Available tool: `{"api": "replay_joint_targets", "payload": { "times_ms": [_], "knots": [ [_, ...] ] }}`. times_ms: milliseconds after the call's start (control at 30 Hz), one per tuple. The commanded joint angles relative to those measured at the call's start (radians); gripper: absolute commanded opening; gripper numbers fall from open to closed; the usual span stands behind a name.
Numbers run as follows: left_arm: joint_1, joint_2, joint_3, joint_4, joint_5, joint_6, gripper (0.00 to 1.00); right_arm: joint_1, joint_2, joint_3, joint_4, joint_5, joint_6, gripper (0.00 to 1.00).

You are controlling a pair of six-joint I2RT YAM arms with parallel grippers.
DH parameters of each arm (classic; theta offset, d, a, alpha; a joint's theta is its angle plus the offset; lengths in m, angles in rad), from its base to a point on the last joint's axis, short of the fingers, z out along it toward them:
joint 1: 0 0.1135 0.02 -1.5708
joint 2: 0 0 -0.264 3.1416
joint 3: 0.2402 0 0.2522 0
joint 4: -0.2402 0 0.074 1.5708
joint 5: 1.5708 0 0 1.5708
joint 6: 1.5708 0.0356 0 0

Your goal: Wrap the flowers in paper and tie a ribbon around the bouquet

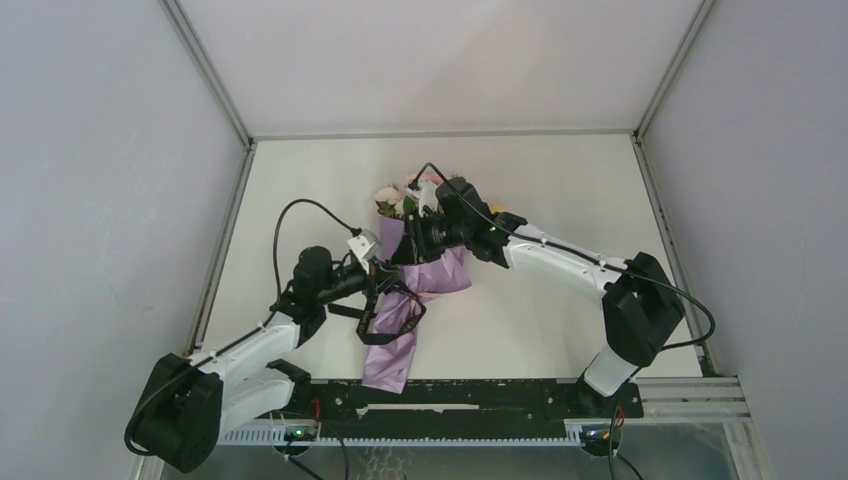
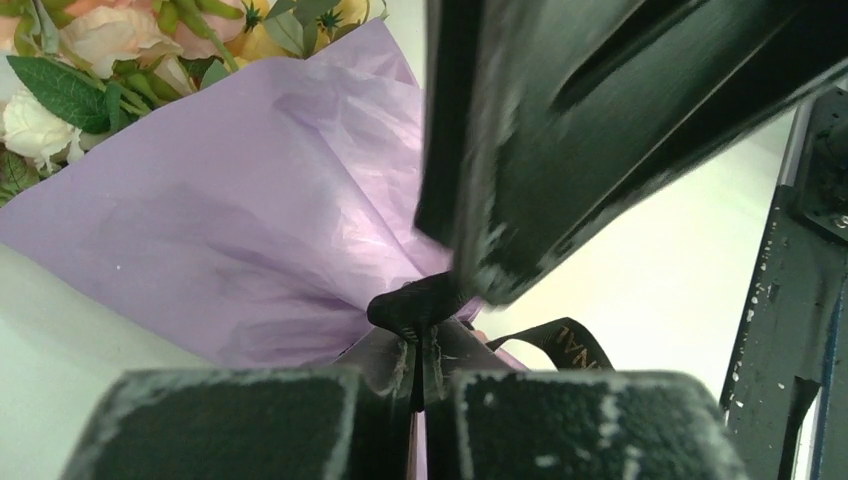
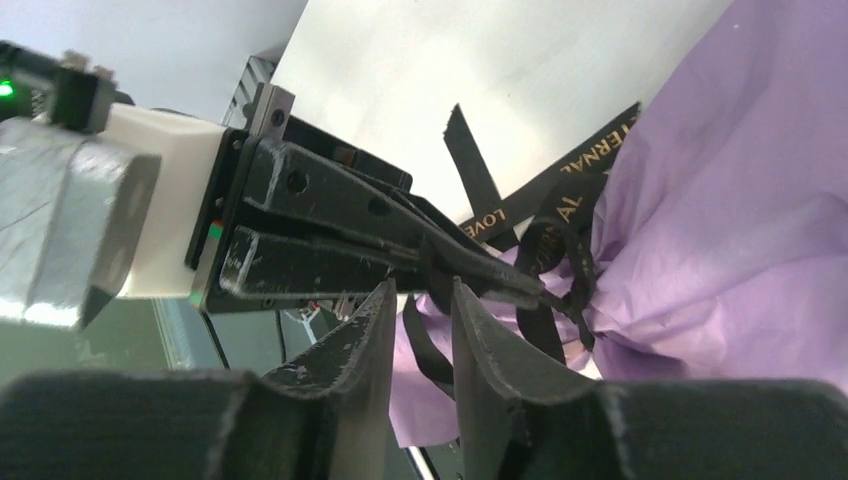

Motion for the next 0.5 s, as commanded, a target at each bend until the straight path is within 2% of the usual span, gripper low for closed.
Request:
{"api": "replay_joint_targets", "payload": {
  "times_ms": [0,200,367,467],
  "knots": [
    [0.005,-0.011,-0.039,0.032,-0.025,0.007,0.00,-0.039,-0.100,-0.018,-0.076,0.007,-0.096,0.36],
    [0.017,-0.029,-0.074,0.046,-0.025,0.021,0.00,-0.104,-0.099,-0.121,0.011,-0.053,-0.096,0.36],
    [0.021,-0.057,-0.104,0.039,0.063,0.091,0.00,-0.083,0.007,-0.120,0.093,-0.064,-0.096,0.26],
    [0.021,-0.058,-0.114,0.044,0.076,0.089,0.00,-0.076,0.044,-0.120,0.134,-0.078,-0.097,0.25]
  ]
}}
